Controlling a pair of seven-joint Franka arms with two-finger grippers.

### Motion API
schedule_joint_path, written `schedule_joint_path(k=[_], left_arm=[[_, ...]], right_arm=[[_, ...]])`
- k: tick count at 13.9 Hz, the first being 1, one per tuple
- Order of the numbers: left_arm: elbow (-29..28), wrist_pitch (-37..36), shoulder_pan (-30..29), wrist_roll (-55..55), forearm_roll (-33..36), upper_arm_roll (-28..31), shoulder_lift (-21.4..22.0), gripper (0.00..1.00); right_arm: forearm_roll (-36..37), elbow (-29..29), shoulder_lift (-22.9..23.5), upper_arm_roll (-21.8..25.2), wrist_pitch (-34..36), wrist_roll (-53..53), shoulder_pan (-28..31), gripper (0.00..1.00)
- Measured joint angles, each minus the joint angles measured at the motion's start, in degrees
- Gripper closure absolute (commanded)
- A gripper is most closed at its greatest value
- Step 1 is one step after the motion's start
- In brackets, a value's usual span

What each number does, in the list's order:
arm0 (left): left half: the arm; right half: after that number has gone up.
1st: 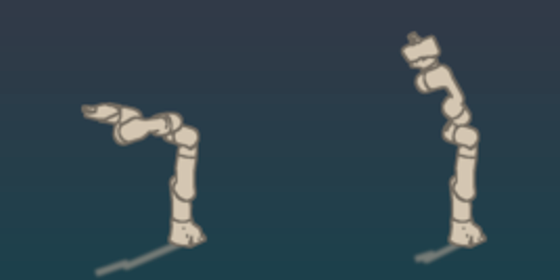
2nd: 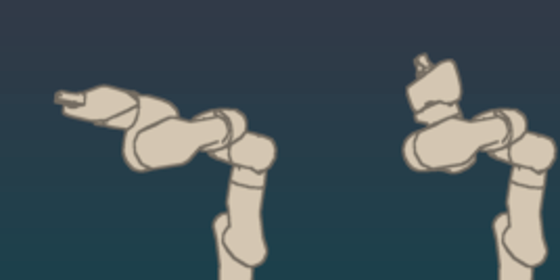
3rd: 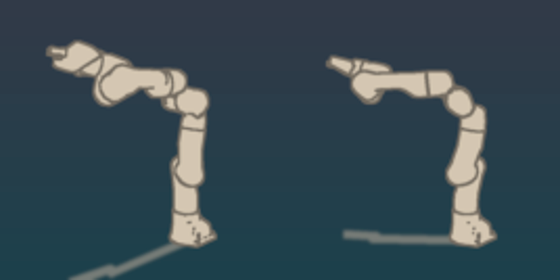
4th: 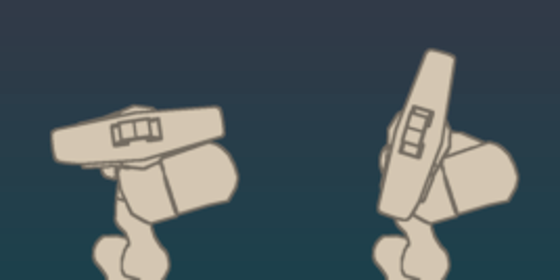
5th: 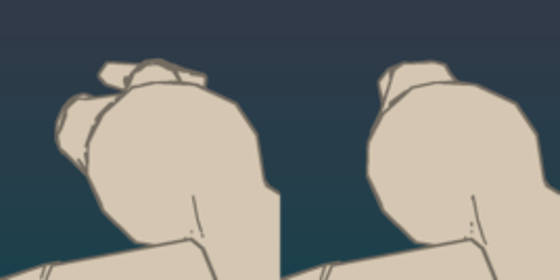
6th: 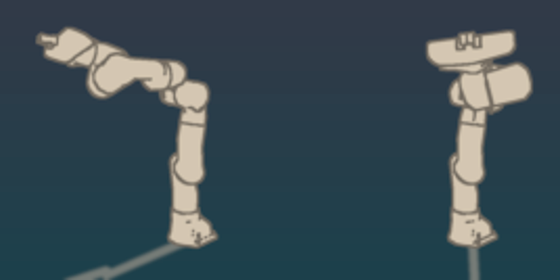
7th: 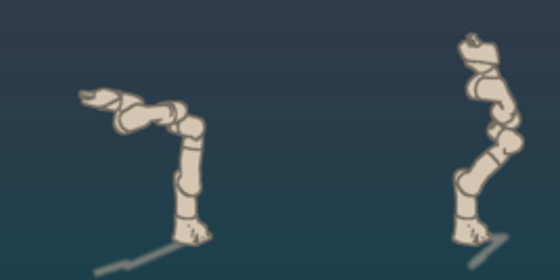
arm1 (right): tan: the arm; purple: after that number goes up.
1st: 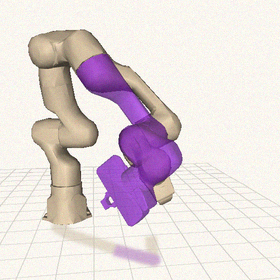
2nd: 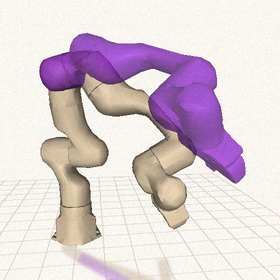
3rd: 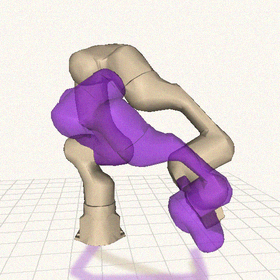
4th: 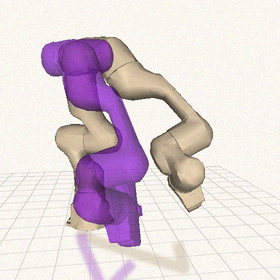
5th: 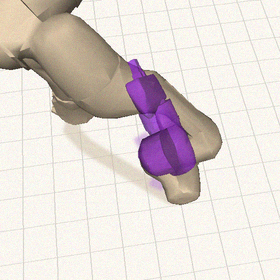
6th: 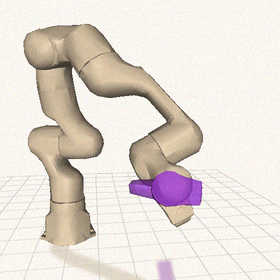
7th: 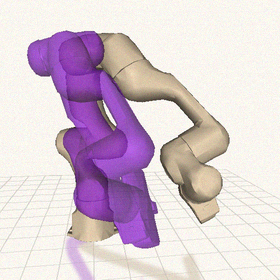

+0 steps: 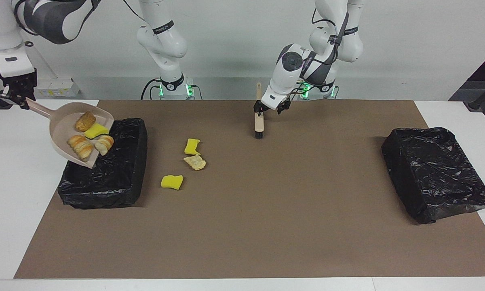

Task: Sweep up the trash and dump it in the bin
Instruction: 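Tip the dustpan over the black bin with the right gripper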

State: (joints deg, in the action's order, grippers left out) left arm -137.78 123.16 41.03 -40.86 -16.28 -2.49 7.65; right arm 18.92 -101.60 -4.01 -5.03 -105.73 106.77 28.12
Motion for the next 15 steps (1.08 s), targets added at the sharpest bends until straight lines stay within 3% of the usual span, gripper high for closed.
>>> schedule_joint_path(k=[3,9,12,15], left_arm=[[3.27,-5.07,-1.59,0.00,0.91,0.04,0.35,0.00],[4.45,-5.50,-1.80,0.00,5.14,0.05,1.34,0.00],[6.28,-5.55,-2.52,0.00,5.88,0.06,1.63,0.00],[8.54,-5.94,-4.49,1.02,6.91,0.14,2.49,0.00]], right_arm=[[5.95,-3.50,-0.54,-0.41,-1.14,-4.36,-2.10,1.00],[13.67,-3.35,-1.31,-0.74,-2.32,-6.78,-6.49,1.00],[10.79,-1.43,-1.65,-1.37,-2.10,-9.71,-7.53,1.00],[0.98,1.01,-1.65,-3.27,1.98,-15.47,-7.64,1.00]])
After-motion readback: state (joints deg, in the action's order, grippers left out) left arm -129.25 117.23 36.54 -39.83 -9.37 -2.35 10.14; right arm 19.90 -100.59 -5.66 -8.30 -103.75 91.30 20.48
